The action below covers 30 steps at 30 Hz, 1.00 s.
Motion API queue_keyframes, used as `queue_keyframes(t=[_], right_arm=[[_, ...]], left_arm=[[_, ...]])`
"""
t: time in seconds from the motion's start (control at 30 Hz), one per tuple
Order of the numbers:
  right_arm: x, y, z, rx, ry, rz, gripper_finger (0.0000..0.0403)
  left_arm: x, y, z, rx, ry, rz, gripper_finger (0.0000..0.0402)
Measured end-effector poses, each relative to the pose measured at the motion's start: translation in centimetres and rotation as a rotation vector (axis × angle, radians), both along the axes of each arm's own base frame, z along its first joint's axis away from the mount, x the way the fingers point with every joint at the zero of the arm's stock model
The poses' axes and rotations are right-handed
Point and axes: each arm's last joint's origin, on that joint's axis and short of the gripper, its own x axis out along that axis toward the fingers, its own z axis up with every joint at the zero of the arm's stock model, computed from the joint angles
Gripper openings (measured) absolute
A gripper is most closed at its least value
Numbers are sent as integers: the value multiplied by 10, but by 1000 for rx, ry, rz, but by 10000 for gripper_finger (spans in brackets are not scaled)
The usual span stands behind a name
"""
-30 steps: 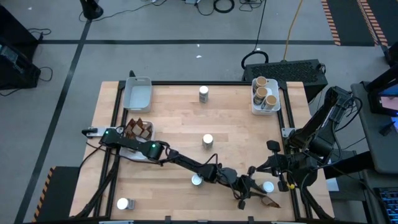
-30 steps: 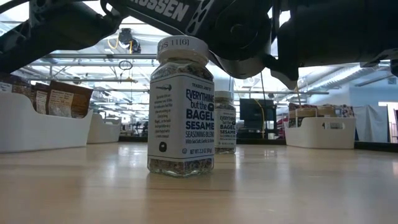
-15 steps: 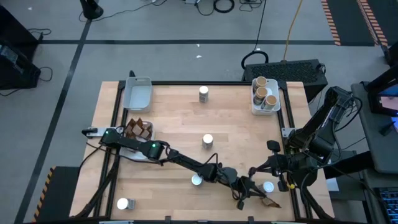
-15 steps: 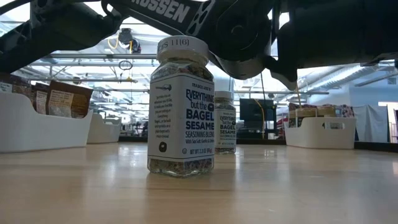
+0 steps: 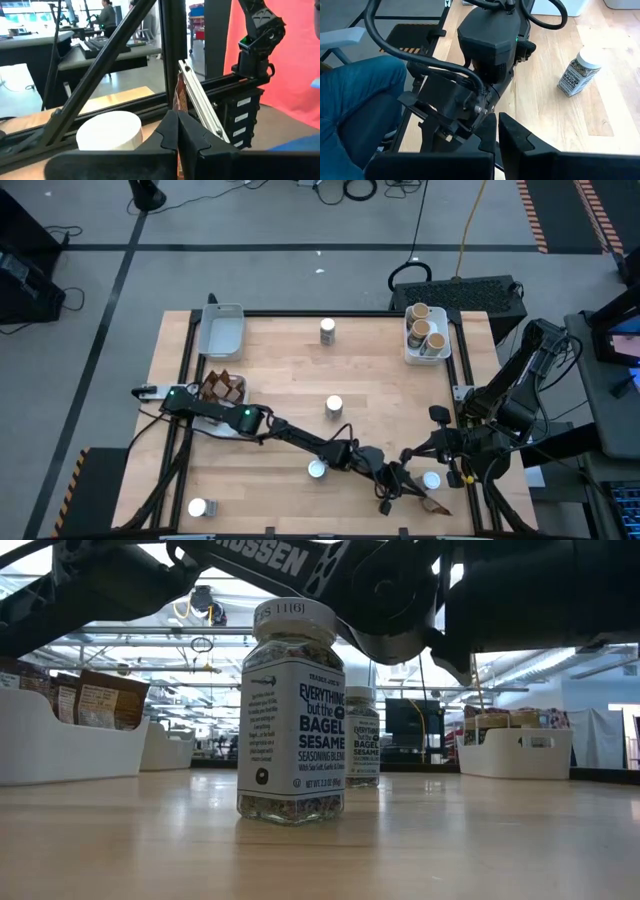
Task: Sort spices by type
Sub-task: Put the orange seasoning pack into the left white bin
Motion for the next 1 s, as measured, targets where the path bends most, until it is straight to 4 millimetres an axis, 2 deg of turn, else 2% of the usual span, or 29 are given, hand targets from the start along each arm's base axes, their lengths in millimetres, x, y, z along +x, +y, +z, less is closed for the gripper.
queue_keyframes(t=[0.2,0.33,0.47,0.63,0.8,1.0], right_arm=[[0,0,0,0,0,0,0],[0,0,0,2,1,0,0],[0,0,0,35,9,-22,0],[0,1,1,78,22,-24,0],[1,3,2,110,20,-15,0],[3,11,8,288,43,34,0]], left_arm=[[0,0,-5,16,50,-1,1],[-1,0,2,34,108,-1,2],[-5,2,17,88,193,0,8],[-16,5,43,237,312,35,2],[-36,0,59,410,458,105,2],[-68,-11,89,592,595,153,1]])
